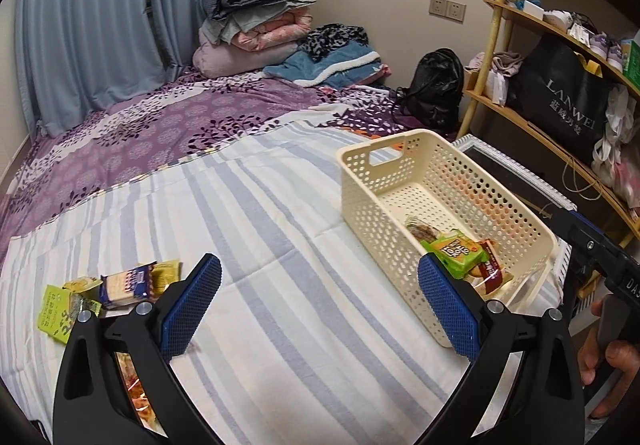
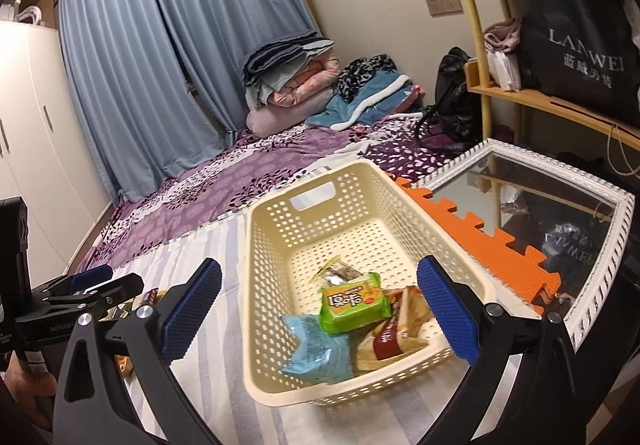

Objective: Organize snacks
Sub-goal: 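Move both grippers back from the basket to the snack pile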

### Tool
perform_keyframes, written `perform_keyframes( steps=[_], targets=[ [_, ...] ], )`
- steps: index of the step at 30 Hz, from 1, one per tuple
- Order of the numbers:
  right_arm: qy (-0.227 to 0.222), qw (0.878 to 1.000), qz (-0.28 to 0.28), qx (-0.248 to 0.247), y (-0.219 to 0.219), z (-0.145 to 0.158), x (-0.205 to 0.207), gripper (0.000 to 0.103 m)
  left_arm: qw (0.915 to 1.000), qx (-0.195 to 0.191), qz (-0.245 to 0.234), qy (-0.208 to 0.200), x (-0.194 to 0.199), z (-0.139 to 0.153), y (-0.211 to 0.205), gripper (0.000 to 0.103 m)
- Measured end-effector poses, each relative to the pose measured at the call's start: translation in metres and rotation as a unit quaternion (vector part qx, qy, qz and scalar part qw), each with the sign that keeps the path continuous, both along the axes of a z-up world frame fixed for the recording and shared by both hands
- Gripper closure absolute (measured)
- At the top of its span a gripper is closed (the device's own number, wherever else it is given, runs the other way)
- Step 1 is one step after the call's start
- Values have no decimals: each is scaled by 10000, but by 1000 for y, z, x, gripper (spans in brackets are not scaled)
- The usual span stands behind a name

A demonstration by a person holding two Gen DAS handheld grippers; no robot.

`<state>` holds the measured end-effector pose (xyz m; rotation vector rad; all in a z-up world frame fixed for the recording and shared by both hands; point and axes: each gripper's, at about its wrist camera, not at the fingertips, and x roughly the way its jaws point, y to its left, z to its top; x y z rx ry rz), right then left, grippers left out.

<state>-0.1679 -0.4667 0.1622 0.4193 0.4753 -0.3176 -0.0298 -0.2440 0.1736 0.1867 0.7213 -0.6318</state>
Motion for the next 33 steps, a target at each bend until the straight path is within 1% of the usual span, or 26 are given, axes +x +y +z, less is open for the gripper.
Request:
perform_keyframes(
  steps=[8, 16, 19, 23, 28, 31, 33],
  targets=[
    [24, 9997, 238, -70, 19, 5, 13, 5, 9990, -91, 423, 114, 7, -4, 44, 3],
    [58, 9972, 728, -180, 49, 9, 30, 5, 9959, -185, 856, 237, 17, -11, 103, 3],
    [75, 9957, 905, -188, 61, 9, 36, 5, 9938, -152, 1064, 281, 20, -15, 128, 3],
    [96, 9931, 1156, -182, 78, 9, 46, 5, 9894, -61, 1395, 393, 22, -24, 164, 3],
    [161, 9897, 1410, -170, 97, 7, 55, 5, 9835, -38, 1735, 518, 25, -37, 206, 3],
    [209, 9875, 1556, -145, 107, 4, 59, 5, 9819, -102, 1781, 635, 29, -45, 222, 3],
    [248, 9858, 1657, -148, 114, 2, 61, 5, 9826, -178, 1711, 705, 31, -52, 230, 3]
  ],
)
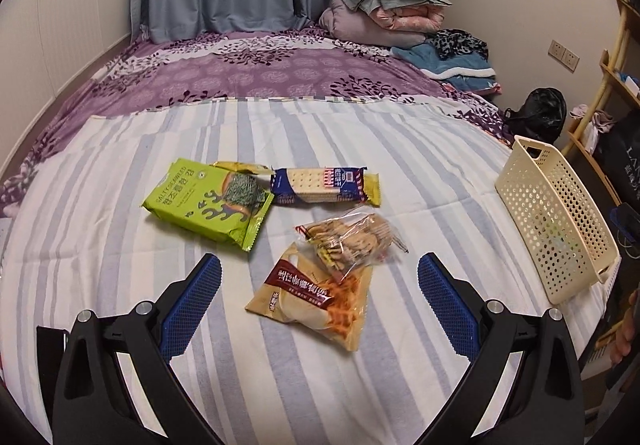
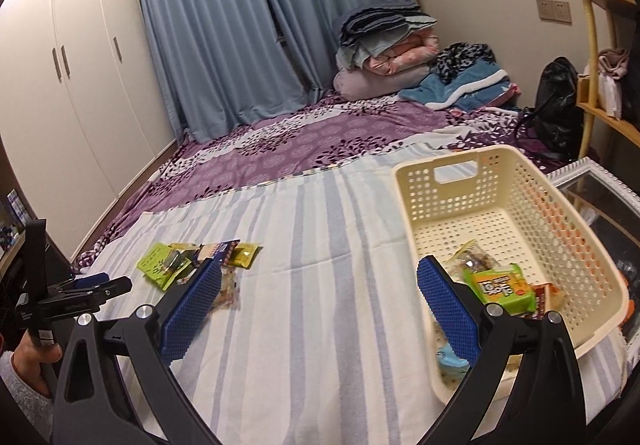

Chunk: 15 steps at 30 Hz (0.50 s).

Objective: Organize snacks
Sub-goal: 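Move both grippers back from the basket to the snack pile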

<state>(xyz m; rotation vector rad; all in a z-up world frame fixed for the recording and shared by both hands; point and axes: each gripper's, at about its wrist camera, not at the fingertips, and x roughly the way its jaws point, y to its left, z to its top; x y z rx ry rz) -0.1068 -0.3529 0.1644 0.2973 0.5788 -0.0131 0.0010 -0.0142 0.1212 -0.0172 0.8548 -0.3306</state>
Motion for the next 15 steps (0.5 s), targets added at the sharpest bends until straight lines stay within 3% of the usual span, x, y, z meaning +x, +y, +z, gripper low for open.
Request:
perform_keyframes(
  steps=[15],
  targets=[
    [322, 9991, 273, -52, 22, -15, 13, 5, 9964, 146, -733, 394, 23, -70, -11, 3]
  ],
)
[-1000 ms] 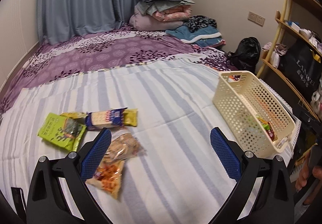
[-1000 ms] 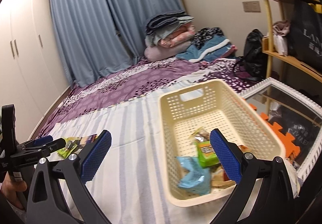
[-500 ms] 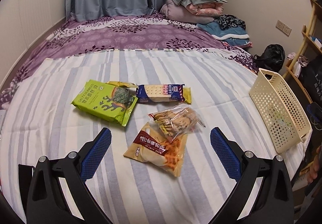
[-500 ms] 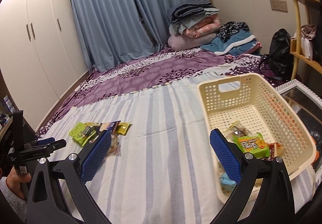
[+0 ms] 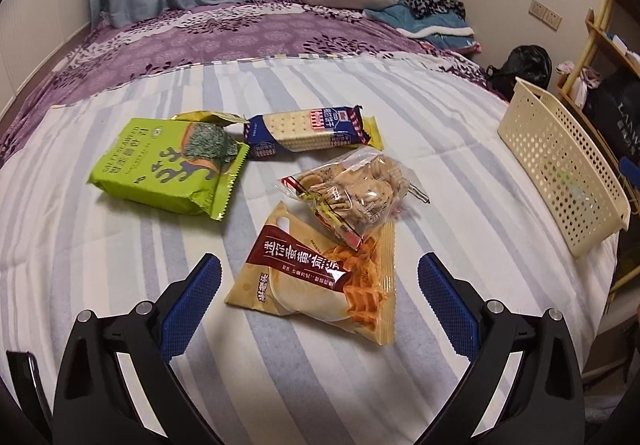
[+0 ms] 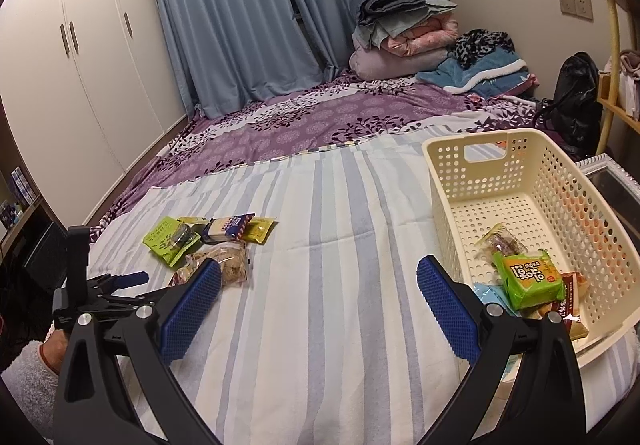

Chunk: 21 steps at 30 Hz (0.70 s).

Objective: Organize snacks
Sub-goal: 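Move both grippers back from the basket to the snack pile, then grasp the clear bag of round crackers with the right gripper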

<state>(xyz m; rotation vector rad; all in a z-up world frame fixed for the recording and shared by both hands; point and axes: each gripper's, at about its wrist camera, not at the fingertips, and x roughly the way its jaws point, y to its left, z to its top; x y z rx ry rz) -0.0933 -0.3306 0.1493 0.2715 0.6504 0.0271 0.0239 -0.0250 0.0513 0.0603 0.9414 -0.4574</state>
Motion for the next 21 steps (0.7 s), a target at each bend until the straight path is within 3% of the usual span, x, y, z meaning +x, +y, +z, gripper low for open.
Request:
perform_keyframes(
  steps=[11, 21],
  targets=[
    [289, 9994, 198, -28, 16, -17, 19, 5, 9972, 410, -619, 130, 19, -34, -18, 3],
    [571, 9971, 503, -42, 42, -37, 50, 5, 9978, -19, -604, 260, 26, -38, -10, 3]
  ],
)
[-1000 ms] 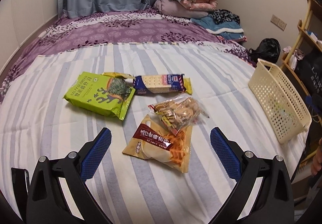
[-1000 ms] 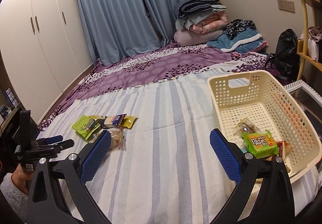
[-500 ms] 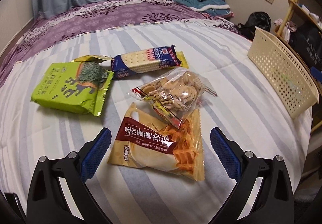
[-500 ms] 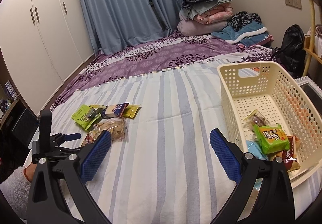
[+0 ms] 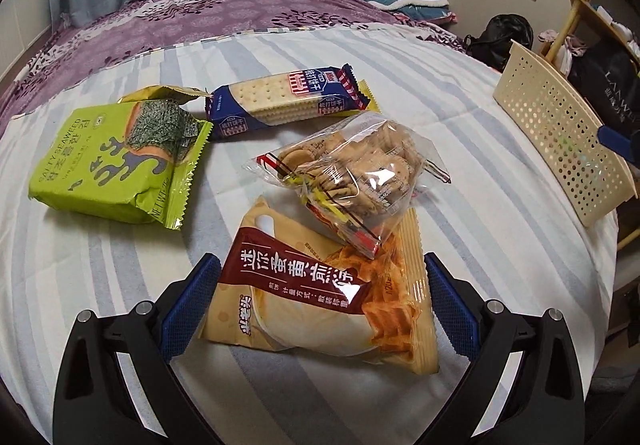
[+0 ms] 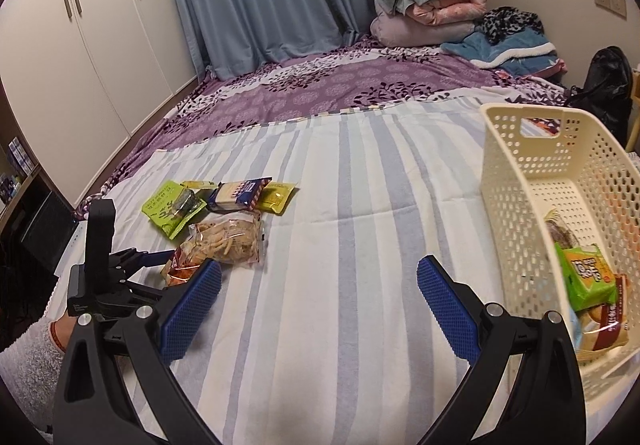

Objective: Organize snacks
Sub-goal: 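Grasp the clear bag of round crackers with the right gripper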

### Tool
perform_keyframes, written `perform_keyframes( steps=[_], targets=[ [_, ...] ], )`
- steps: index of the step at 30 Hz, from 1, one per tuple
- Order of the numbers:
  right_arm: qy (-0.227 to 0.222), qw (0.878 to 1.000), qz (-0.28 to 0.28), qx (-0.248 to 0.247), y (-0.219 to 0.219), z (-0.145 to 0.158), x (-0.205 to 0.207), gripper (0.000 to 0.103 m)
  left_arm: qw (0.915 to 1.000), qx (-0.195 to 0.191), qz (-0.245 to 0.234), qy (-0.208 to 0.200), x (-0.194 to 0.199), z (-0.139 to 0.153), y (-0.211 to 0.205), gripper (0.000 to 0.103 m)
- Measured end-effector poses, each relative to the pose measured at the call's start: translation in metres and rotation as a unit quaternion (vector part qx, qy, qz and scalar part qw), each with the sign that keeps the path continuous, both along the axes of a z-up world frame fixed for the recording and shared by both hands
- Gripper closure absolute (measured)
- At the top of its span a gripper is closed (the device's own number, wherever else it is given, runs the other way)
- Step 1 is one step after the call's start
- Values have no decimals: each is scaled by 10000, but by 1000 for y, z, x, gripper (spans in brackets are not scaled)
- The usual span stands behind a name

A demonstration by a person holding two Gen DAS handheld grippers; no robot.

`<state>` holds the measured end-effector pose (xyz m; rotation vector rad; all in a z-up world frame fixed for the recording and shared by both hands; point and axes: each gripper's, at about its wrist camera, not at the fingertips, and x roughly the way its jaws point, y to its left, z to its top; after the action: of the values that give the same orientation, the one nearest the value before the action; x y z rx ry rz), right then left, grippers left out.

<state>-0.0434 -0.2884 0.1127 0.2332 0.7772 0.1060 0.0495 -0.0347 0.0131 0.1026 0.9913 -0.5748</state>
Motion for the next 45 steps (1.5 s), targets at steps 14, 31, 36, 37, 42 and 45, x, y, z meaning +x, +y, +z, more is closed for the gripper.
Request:
perform_keyframes(
  steps=[14, 31, 36, 37, 42, 45],
  targets=[
    [413, 9957, 819, 154, 66, -31, 69, 5, 9997, -185, 126, -70, -13, 10, 17, 9],
    [1050, 9891, 1035, -52, 143, -80, 139, 5, 9976, -271, 605, -173, -37, 26, 67, 10],
    [1208, 9873, 1009, -202, 153, -92, 146, 5, 9980, -344, 537, 1, -37, 17, 67, 8],
    [1179, 9874, 1013, -291, 156, -92, 146, 5, 9981, -351, 507, 29, -37, 15, 65, 8],
    [1154, 9837, 1136, -786, 171, -95, 147, 5, 9989, -260, 377, 71, -39, 6, 55, 3],
    [1114, 9814, 1213, -982, 178, -96, 147, 5, 9994, -167, 297, 89, -39, 2, 48, 3]
  ],
)
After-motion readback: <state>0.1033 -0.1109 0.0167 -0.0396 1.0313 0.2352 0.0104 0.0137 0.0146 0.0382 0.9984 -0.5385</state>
